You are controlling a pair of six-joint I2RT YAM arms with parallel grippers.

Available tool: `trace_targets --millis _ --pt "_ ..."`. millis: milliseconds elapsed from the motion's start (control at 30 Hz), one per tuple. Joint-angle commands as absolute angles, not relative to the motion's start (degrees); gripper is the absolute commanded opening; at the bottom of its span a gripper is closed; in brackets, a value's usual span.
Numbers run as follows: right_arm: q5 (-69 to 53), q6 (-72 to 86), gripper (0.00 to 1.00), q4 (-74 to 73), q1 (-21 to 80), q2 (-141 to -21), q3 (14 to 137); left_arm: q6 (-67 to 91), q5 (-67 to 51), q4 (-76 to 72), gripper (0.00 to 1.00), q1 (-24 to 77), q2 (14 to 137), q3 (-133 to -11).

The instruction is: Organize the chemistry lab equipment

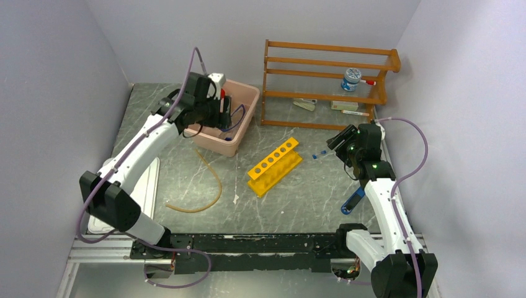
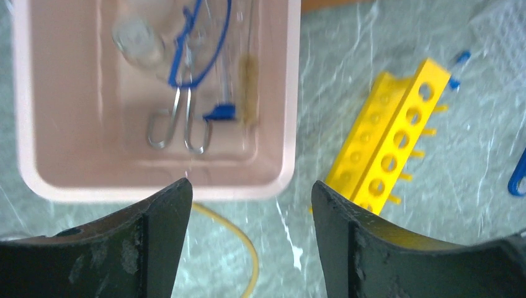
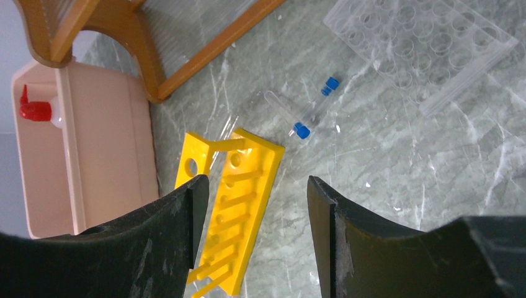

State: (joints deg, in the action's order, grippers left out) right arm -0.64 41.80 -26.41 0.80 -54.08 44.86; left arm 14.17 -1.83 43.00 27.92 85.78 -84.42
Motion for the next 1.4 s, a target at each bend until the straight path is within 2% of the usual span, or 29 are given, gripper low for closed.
trace_targets --millis 0,267,467,567,767,967,1233,1367 --pt "-1.8 40.8 0.63 -26.0 0.3 -53.7 43.9 18.4 -3.1 48.0 0.71 30.6 81.2 -77.3" --pt "-2.0 41.8 0.62 -26.1 0.3 -51.6 41.4 25.8 -1.7 46.5 0.69 35.6 73.5 -58.2" --pt "-2.7 42.5 0.62 -26.2 0.3 -50.7 39.8 28.7 2.1 38.8 0.56 36.5 72.5 -48.1" --pt "-2.7 42.6 0.61 -26.6 0.3 -50.4 39.7 29.7 2.5 37.4 0.5 37.7 74.4 -47.0" --pt "-2.3 42.1 0.61 -27.1 0.3 -50.0 39.7 31.1 5.7 31.0 0.46 41.2 75.9 -41.9" --pt "-2.7 41.9 0.61 -26.8 0.3 -50.0 39.5 31.1 8.7 27.8 0.49 42.0 78.6 -40.2" --pt "-3.1 41.9 0.61 -25.8 0.3 -50.5 39.9 33.4 12.2 27.7 0.37 44.1 81.4 -38.3" --pt "-3.2 42.0 0.61 -25.2 0.3 -50.9 39.9 34.2 12.7 27.5 0.35 46.1 83.1 -37.4"
